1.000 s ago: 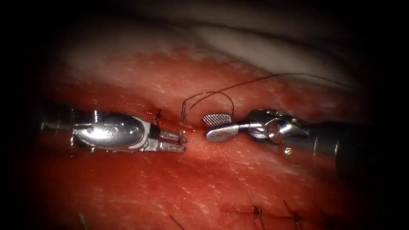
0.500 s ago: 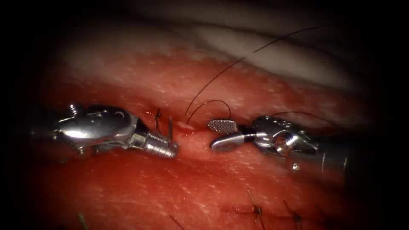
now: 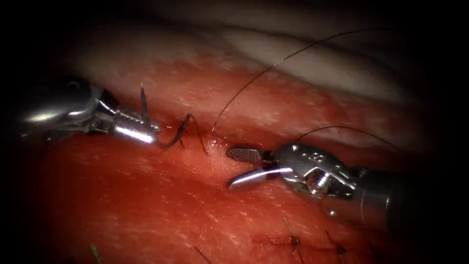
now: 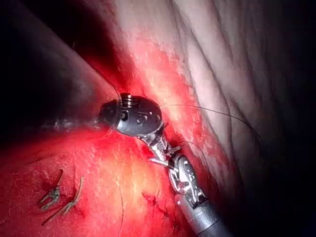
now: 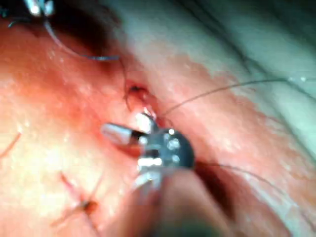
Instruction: Wound Closure
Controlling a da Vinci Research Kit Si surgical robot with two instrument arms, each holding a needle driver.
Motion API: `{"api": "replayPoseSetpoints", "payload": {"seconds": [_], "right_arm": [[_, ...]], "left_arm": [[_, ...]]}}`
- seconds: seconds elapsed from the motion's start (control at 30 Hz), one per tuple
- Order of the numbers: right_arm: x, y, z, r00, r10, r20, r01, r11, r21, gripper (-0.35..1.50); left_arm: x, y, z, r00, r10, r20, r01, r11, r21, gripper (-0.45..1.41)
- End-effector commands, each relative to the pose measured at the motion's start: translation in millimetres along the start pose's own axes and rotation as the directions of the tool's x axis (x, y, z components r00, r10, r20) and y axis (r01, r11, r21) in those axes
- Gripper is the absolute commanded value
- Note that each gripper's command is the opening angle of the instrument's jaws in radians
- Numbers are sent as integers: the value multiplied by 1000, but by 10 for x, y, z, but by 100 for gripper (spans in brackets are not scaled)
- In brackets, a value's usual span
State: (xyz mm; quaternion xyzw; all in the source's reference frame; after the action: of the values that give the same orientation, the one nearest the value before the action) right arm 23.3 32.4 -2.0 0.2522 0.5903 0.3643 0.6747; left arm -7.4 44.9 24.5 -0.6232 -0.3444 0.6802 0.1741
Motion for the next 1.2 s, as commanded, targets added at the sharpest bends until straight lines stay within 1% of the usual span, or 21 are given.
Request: {"api": "replayPoseSetpoints", "payload": {"seconds": [0.03, 0.17, 0.2, 0.27, 0.3, 0.37, 0.4, 0.5, 0.57, 0.67, 0.73, 0.9, 0.97, 1.0, 1.03, 1.07, 1.17, 1.2], "right_arm": [[1, 5, 12, 1000, -2, -4, 2, 1000, -4, 120], [-3, 8, 18, 1000, -6, -10, 6, 1000, -22, 120], [-8, 9, 24, 1000, -11, 4, 11, 999, -33, 120], [-15, 11, 32, 1000, -17, 21, 18, 999, -44, 120], [-21, 15, 38, 999, -23, 41, 26, 998, -54, 120], [-30, 19, 46, 997, -31, 64, 35, 997, -65, 120], [-40, 24, 52, 996, -41, 78, 47, 996, -73, 120], [-58, 30, 59, 995, -28, 96, 34, 997, -66, 120], [-60, 32, 61, 995, -24, 96, 30, 998, -62, 120], [-51, 28, 60, 995, -15, 99, 21, 998, -57, 118], [-43, 22, 60, 996, -1, 86, 5, 999, -48, 116], [-33, 16, 62, 996, 22, 85, -18, 999, -45, 111], [-28, 18, 60, 997, 20, 74, -15, 997, -77, 113], [-20, 21, 57, 998, -22, 60, 29, 993, -119, 120], [-15, 23, 55, 998, -36, 49, 43, 989, -143, 123], [-5, 26, 51, 998, -62, 23, 65, 981, -181, 130], [4, 25, 46, 997, -74, 6, 73, 973, -218, 131], [4, 24, 44, 997, -77, 8, 77, 974, -215, 131]], "left_arm": [[-3, -1, 5, 999, 32, 5, -32, 999, 11, -35], [16, -1, -3, 991, 132, 1, -131, 990, 54, -35], [23, -1, -7, 988, 153, -15, -151, 986, 72, -35], [31, -1, -14, 985, 168, -41, -164, 983, 86, -35], [42, 0, -23, 980, 185, -66, -177, 978, 112, -35], [50, 0, -31, 977, 194, -84, -183, 975, 130, -35], [56, 2, -38, 974, 204, -96, -189, 971, 144, -35], [63, 7, -45, 973, 211, -93, -194, 968, 160, -35], [65, 10, -45, 973, 213, -91, -196, 966, 169, -35], [65, 15, -39, 972, 214, -95, -198, 968, 156, -35], [66, 18, -35, 972, 215, -96, -199, 968, 154, -35], [66, 20, -35, 972, 214, -95, -198, 968, 154, -35], [66, 20, -35, 972, 215, -95, -198, 968, 154, -35], [66, 21, -35, 972, 215, -97, -199, 969, 149, -35], [66, 21, -34, 972, 215, -97, -199, 968, 149, -35], [66, 22, -34, 972, 215, -98, -200, 969, 144, -35], [66, 25, -33, 971, 216, -102, -201, 970, 139, -35], [67, 27, -32, 971, 216, -103, -202, 970, 136, -35]]}}
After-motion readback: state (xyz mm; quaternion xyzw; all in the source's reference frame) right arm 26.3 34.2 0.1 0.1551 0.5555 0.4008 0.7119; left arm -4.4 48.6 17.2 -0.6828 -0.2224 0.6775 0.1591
